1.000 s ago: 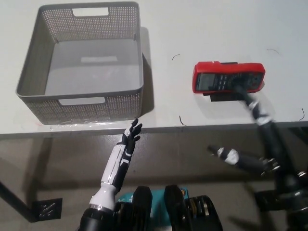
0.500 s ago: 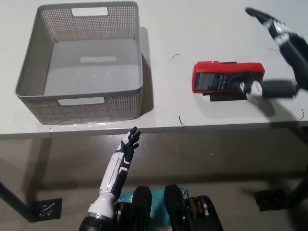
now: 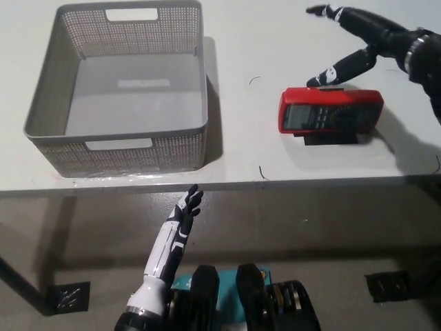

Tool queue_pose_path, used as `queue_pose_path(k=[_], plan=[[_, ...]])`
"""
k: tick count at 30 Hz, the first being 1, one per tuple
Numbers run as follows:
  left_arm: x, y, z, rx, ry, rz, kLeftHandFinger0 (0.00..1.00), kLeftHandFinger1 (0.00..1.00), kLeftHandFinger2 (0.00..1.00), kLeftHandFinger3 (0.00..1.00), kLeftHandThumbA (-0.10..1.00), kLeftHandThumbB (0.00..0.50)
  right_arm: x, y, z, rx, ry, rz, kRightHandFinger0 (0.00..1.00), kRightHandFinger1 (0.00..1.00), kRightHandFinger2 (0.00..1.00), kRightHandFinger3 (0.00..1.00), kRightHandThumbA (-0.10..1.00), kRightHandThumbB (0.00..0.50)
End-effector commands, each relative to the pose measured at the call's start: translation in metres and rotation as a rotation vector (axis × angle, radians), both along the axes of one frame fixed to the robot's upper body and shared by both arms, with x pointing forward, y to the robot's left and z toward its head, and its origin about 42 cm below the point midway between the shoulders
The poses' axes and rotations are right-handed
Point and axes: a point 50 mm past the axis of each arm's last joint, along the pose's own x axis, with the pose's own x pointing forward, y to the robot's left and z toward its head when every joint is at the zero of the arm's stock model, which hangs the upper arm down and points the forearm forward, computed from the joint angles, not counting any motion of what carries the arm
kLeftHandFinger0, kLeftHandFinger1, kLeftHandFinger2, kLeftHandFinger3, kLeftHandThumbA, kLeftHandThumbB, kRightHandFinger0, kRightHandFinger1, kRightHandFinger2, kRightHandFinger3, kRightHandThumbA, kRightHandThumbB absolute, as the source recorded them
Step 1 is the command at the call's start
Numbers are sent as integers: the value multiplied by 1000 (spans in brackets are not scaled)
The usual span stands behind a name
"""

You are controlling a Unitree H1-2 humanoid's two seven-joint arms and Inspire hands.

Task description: Use the right hand to pick up a multimeter on the right side and put it into a container on the left side

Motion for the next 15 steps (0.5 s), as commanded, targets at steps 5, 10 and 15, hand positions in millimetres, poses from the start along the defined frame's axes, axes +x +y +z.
queue_pose_path(k=[5, 10, 15], plan=[[0, -1, 6, 26, -52, -54, 1000, 1000, 1000, 1000, 1000, 403, 40, 3, 55, -182, 204, -92, 1000, 1000, 1000, 1000, 1000, 500], [-2, 0, 3, 21, -45, -58, 1000, 1000, 1000, 1000, 1000, 403, 42, 0, 40, -206, 248, -96, 1000, 1000, 1000, 1000, 1000, 500], [-3, 0, 1, 24, -43, -58, 1000, 1000, 1000, 1000, 1000, 404, 43, 3, 29, -234, 255, -62, 1000, 1000, 1000, 1000, 1000, 500]])
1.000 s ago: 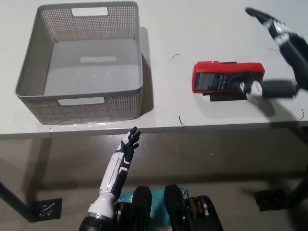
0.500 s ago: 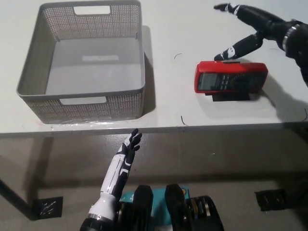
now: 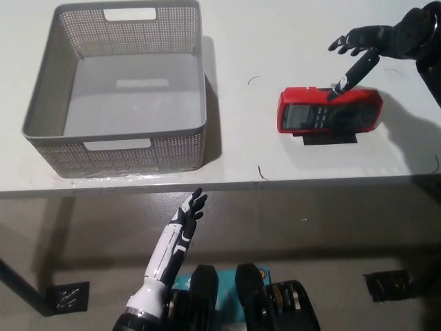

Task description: Use the right hand to pick up a multimeter on the right side and put it into a container on the left side

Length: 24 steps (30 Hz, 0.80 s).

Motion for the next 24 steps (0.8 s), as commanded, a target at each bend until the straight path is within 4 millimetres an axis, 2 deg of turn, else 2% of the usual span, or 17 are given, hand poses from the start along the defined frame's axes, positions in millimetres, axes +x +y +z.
queue_pose_path(k=[1, 14, 19, 21, 24], plan=[[-2, -2, 3, -6, -43, -26, 1000, 1000, 1000, 1000, 1000, 401, 2, 12, 28, -54, -39, 73, 1000, 1000, 1000, 1000, 1000, 500], [-4, -2, 2, -1, -36, -27, 1000, 1000, 1000, 1000, 1000, 412, 2, 41, -6, -84, 30, 122, 1000, 1000, 1000, 1000, 1000, 500], [-7, -4, 0, -8, -32, -32, 1000, 1000, 1000, 1000, 1000, 420, 2, 52, -46, -176, 128, 101, 1000, 1000, 1000, 1000, 1000, 500], [-9, -5, 0, -8, -34, -34, 1000, 1000, 1000, 1000, 1000, 426, -1, 56, -66, -266, 168, 119, 1000, 1000, 1000, 1000, 1000, 500], [-7, -7, 2, -1, -42, -35, 1000, 1000, 1000, 1000, 1000, 435, -3, 55, -81, -275, 188, 68, 1000, 1000, 1000, 1000, 1000, 484]])
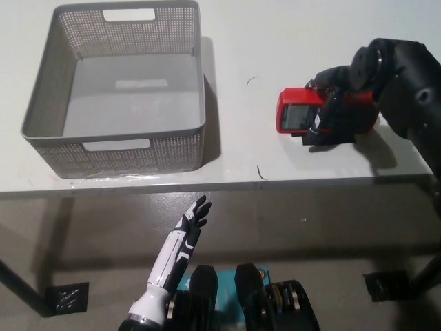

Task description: Use the right hand to pick up a multimeter on the right side and put it into a container on the left side

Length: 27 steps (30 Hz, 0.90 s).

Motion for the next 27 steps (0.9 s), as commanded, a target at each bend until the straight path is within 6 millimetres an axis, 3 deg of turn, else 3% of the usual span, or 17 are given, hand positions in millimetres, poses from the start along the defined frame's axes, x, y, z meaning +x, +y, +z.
queue_pose_path(k=[1, 4, 6, 7, 8, 9, 10, 11, 12, 14, 16, 18, 20, 23, 25, 26, 27], plan=[[0, -4, 8, -6, -60, -19, 1000, 1000, 1000, 1000, 1000, 430, -6, 6, -31, -106, 51, 26, 1000, 1000, 1000, 1000, 1000, 456], [1, -5, 9, -19, -61, -22, 1000, 1000, 1000, 1000, 1000, 437, -8, -1, -48, -140, 20, -13, 1000, 1000, 1000, 1000, 994, 471], [1, -4, 10, -19, -63, -22, 1000, 1000, 1000, 1000, 1000, 437, -8, -8, -57, -135, -63, -58, 1000, 1000, 1000, 1000, 847, 499], [2, -2, 11, -18, -67, -20, 1000, 1000, 1000, 1000, 1000, 434, -8, -13, -65, -107, -165, -85, 1000, 1000, 1000, 1000, 686, 478], [2, -1, 12, -17, -69, -20, 1000, 1000, 1000, 1000, 1000, 434, -8, -14, -67, -89, -195, -95, 1000, 1000, 1000, 1000, 628, 492], [3, 0, 12, -17, -70, -20, 1000, 1000, 1000, 1000, 1000, 440, -8, -17, -69, -66, -278, -101, 1000, 1000, 1000, 1000, 457, 460], [4, 0, 12, -11, -73, -19, 1000, 1000, 1000, 1000, 1000, 437, -9, -22, -73, -41, -390, -90, 803, 957, 1000, 1000, 204, 376], [5, 0, 13, -10, -74, -20, 1000, 1000, 1000, 1000, 1000, 437, -9, -23, -73, -39, -404, -90, 740, 910, 1000, 1000, 187, 374], [6, 0, 14, -13, -76, -21, 1000, 1000, 1000, 1000, 1000, 437, -11, -29, -80, -74, -533, -39, 416, 509, 643, 748, -70, 306], [8, 1, 15, -20, -76, -21, 1000, 1000, 1000, 1000, 1000, 442, -13, -33, -83, -3, -564, -62, 199, 228, 303, 458, -100, 251], [7, 2, 13, -22, -70, -20, 1000, 1000, 1000, 1000, 1000, 454, -13, -35, -85, 58, -537, -99, 10, 80, 218, 398, -100, 237], [6, 1, 11, -23, -64, -20, 1000, 1000, 1000, 1000, 1000, 455, -14, -38, -87, 101, -527, -128, 0, 10, 86, 269, -100, 227], [3, 0, 9, -22, -58, -21, 1000, 1000, 1000, 1000, 1000, 454, -15, -40, -90, 140, -522, -153, 0, 0, 45, 228, -100, 210], [2, 1, 8, -19, -56, -12, 1000, 1000, 1000, 1000, 1000, 444, -13, -40, -84, 173, -561, -160, 0, 89, 107, 278, -100, 166], [1, 3, 7, -21, -53, -6, 1000, 1000, 1000, 1000, 1000, 446, -11, -36, -78, 204, -596, -155, 0, 286, 383, 356, -100, 171], [0, 3, 7, -27, -51, -3, 1000, 1000, 1000, 1000, 1000, 435, -9, -36, -71, 241, -616, -165, 0, 386, 655, 471, -100, 169], [0, 3, 6, -29, -46, -2, 1000, 1000, 1000, 1000, 1000, 428, -7, -37, -61, 297, -642, -183, 0, 458, 815, 646, -100, 159]])
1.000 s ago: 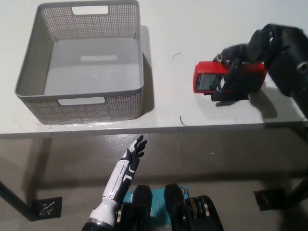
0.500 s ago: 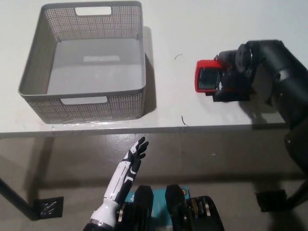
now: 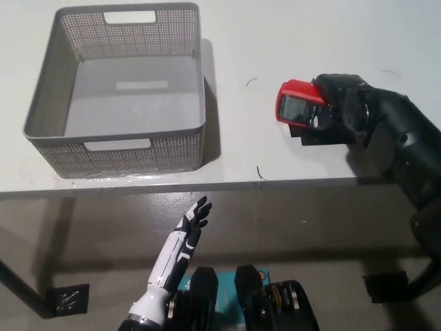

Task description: Use the right hand to pick up a multimeter on the right side and put it into a container on the left side

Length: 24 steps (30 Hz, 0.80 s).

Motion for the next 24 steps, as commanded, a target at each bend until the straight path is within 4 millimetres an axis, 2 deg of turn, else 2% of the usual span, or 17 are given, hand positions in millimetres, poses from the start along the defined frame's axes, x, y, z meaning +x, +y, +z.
queue_pose_path(k=[1, 2, 5, 8, 9, 10, 11, 12, 14, 15, 16, 17, 19, 21, 22, 23, 24], plan=[[0, 1, 6, -32, -51, -3, 1000, 1000, 1000, 1000, 1000, 427, 1, -23, 6, 214, -223, -87, 0, 476, 833, 731, -100, 150], [0, 0, 6, -36, -47, -4, 1000, 1000, 1000, 1000, 1000, 420, 3, -24, 14, 258, -245, -91, 0, 506, 830, 836, -100, 155], [-1, 0, 4, -38, -41, -10, 1000, 1000, 1000, 1000, 1000, 416, 6, -28, 28, 406, -283, -123, 48, 544, 854, 835, -100, 143], [-2, 1, 3, -35, -39, -10, 1000, 1000, 1000, 1000, 1000, 415, 12, -29, 49, 643, -293, -213, 0, 494, 810, 817, -100, 145], [-3, 1, 3, -40, -37, -11, 1000, 1000, 1000, 1000, 1000, 418, 13, -29, 52, 679, -287, -229, 12, 528, 821, 805, -100, 137], [-3, 1, 2, -42, -34, -12, 1000, 1000, 1000, 1000, 1000, 418, 16, -29, 65, 838, -262, -273, 15, 556, 819, 779, -100, 132], [-3, 1, 2, -39, -34, -11, 1000, 1000, 1000, 1000, 1000, 420, 18, -29, 73, 980, -229, -294, 69, 565, 831, 786, -100, 122], [-2, 1, 2, -36, -34, -9, 1000, 1000, 1000, 1000, 1000, 418, 20, -30, 83, 1186, -185, -304, 64, 550, 844, 811, -100, 117], [-3, 1, 1, -40, -29, -9, 1000, 1000, 1000, 1000, 1000, 420, 21, -31, 88, 1300, -158, -318, 66, 538, 844, 818, -100, 129], [-3, 1, 1, -36, -31, -6, 1000, 1000, 1000, 1000, 1000, 415, 22, -32, 94, 1386, -133, -337, 35, 490, 838, 948, -100, 141], [-4, 0, 1, -34, -33, -3, 1000, 1000, 1000, 1000, 1000, 412, 23, -32, 102, 1456, -115, -329, 11, 458, 824, 938, -100, 148], [-4, 1, 1, -25, -36, -4, 1000, 1000, 1000, 1000, 1000, 416, 24, -31, 109, 1527, -92, -337, 0, 444, 857, 1000, -100, 149], [-4, 2, 1, -13, -39, -2, 1000, 1000, 1000, 1000, 1000, 434, 25, -28, 120, 1628, -66, -330, 0, 421, 875, 1000, -100, 133], [-3, 3, 1, -4, -39, 1, 1000, 1000, 1000, 1000, 1000, 447, 26, -25, 131, 1730, -34, -302, 0, 404, 854, 1000, -100, 148], [-2, 3, 1, 0, -40, 3, 1000, 1000, 1000, 1000, 1000, 451, 26, -21, 140, 1789, -4, -290, 0, 360, 834, 1000, -100, 145], [-2, 3, 1, 3, -41, 7, 1000, 1000, 1000, 1000, 1000, 454, 27, -18, 150, 1820, 19, -261, 0, 277, 761, 1000, -100, 125], [-3, 3, 1, 4, -41, 6, 1000, 1000, 1000, 1000, 1000, 450, 27, -15, 158, 1817, 18, -233, 0, 206, 709, 1000, -100, 125]])
